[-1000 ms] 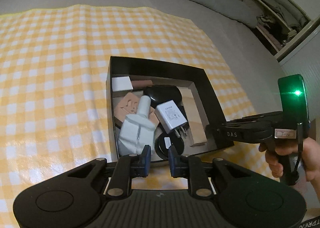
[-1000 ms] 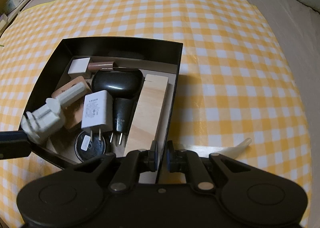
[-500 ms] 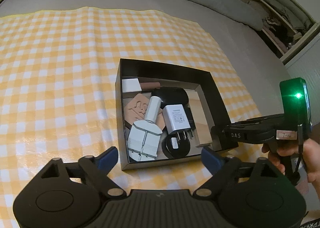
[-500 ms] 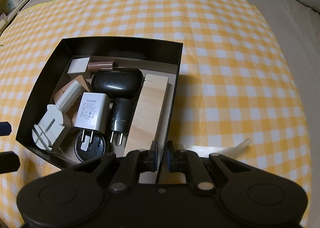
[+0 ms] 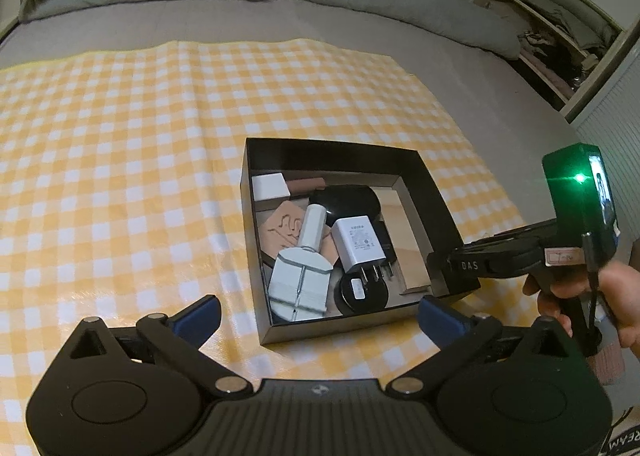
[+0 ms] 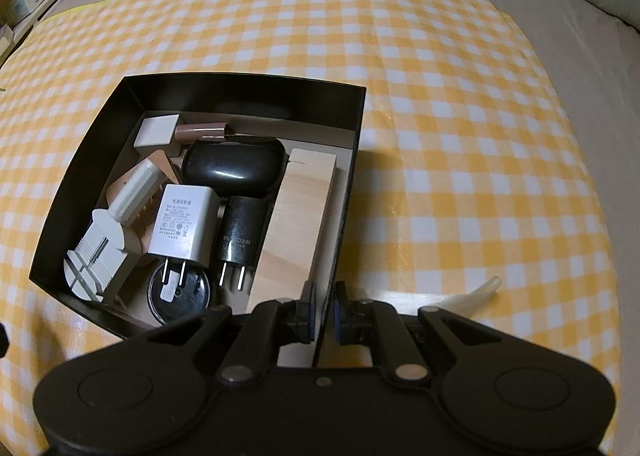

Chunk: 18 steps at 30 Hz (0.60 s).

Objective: Organize rigid objects

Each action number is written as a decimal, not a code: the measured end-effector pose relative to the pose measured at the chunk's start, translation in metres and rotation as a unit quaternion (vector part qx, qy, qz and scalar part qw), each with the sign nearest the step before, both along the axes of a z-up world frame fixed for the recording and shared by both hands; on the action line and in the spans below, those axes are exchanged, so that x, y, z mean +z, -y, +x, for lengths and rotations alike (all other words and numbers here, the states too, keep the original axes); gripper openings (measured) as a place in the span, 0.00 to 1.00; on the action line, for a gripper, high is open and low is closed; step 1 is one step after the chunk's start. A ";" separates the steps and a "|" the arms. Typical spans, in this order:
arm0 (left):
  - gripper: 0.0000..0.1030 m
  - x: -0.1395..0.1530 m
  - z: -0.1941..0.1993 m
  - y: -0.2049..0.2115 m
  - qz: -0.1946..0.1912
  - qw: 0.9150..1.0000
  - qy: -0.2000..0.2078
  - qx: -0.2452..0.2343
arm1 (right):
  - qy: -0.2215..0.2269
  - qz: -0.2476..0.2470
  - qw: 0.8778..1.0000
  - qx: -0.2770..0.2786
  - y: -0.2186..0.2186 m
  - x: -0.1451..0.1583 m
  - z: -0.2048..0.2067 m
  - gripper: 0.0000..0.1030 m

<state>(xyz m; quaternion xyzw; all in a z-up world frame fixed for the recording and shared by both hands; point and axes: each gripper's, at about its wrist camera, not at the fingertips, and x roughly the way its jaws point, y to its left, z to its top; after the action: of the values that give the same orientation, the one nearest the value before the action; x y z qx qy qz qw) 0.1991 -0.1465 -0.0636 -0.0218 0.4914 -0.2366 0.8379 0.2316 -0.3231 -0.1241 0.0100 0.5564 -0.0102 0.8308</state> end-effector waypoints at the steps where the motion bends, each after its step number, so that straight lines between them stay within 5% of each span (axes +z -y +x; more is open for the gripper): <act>1: 1.00 0.002 -0.002 -0.001 0.001 1.000 0.003 -0.001 | 0.002 0.000 1.000 -0.001 -0.001 0.001 0.000 0.09; 18: 1.00 0.056 -0.052 -0.044 0.028 0.990 0.120 0.062 | 0.187 0.039 0.982 -0.015 0.012 0.115 -0.094 0.61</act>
<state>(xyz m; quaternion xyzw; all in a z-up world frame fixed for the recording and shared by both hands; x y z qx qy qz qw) 0.1471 -0.1021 -0.0076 -0.0004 0.3918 -0.1708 0.9041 0.1372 -0.3355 -0.0094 0.0519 0.3913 0.0011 0.9188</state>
